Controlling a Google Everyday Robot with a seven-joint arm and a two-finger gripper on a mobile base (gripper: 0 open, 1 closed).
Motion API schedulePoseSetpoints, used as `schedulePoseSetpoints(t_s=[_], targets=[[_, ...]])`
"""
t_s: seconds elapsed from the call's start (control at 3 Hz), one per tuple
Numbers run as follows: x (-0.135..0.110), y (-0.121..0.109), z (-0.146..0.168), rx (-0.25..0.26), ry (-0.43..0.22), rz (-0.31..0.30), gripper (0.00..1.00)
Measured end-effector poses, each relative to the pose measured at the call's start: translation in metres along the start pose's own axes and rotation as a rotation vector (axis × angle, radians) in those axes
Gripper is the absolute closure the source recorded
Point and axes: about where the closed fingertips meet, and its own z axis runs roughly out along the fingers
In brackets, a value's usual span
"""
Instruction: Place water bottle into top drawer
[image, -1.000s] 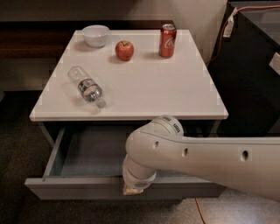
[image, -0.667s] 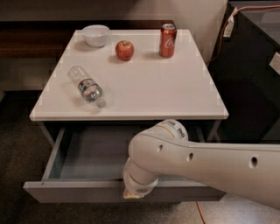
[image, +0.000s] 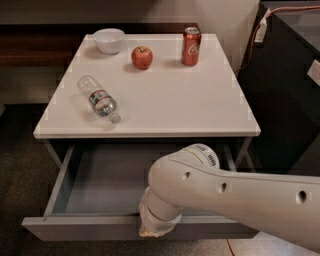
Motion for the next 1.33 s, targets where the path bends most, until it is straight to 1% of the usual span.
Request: schedulePoseSetpoints(t_s=[0.33,0.67,1.0,1.33], targets=[[-0.0037,0.0074,0.0024,-0.016,-0.01,-0.007,1.0],[-0.0056,0.0121,0.0041,-0.023,-0.016,-0.007,0.84],[-0.0054,0.0121,0.004,-0.023,-0.016,-0.007,0.61],[-0.0056,0.0132,-0.002,-0.015,-0.043,0.003,0.38]])
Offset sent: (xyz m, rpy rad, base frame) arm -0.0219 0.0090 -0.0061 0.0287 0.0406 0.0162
